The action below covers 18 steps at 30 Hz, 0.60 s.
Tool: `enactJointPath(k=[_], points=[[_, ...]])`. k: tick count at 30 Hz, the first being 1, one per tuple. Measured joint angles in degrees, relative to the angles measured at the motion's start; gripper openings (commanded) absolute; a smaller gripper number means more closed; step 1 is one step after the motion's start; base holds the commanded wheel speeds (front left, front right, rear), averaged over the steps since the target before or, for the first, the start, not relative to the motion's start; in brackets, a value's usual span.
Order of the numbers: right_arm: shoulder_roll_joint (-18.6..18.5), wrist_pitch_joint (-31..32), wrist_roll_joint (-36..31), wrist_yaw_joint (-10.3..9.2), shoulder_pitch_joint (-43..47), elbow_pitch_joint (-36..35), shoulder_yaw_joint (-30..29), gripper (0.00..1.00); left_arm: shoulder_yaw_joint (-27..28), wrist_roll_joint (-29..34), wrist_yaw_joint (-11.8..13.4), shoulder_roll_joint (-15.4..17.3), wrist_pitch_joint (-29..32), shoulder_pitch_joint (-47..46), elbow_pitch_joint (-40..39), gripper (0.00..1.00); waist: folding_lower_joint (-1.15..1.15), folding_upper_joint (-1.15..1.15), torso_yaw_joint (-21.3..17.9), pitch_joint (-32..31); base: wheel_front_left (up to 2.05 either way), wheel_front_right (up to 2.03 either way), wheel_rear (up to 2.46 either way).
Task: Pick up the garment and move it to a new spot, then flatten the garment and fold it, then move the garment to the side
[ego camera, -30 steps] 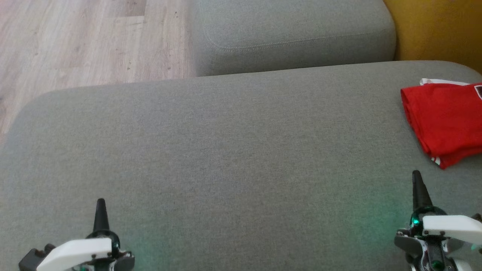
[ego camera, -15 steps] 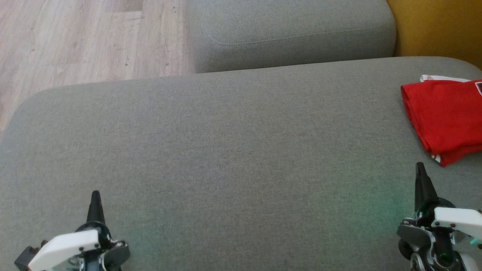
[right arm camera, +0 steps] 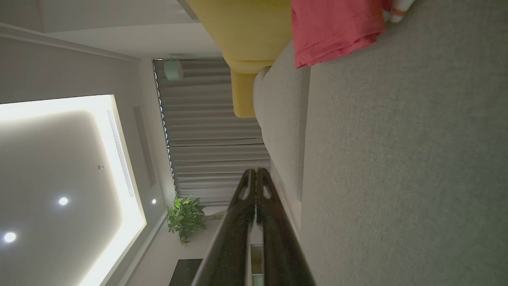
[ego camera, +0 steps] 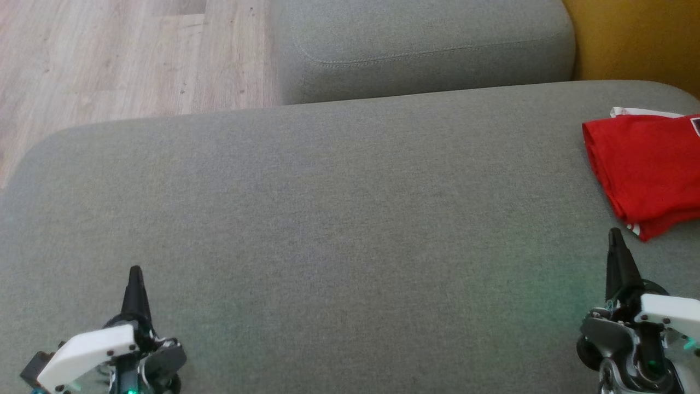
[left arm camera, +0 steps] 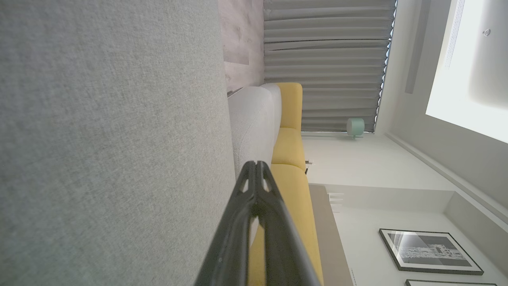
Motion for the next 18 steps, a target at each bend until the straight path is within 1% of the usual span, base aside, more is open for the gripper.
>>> enactJointPath(k=[18], points=[[0.02, 0.07, -0.01, 0.00, 0.00, 0.01, -0.30, 0.00, 0.59, 0.03, -0.01, -0.16, 0.49, 0.00, 0.01, 0.00, 0.00, 0.00, 0.00, -0.01, 0.00, 0.00, 0.00]])
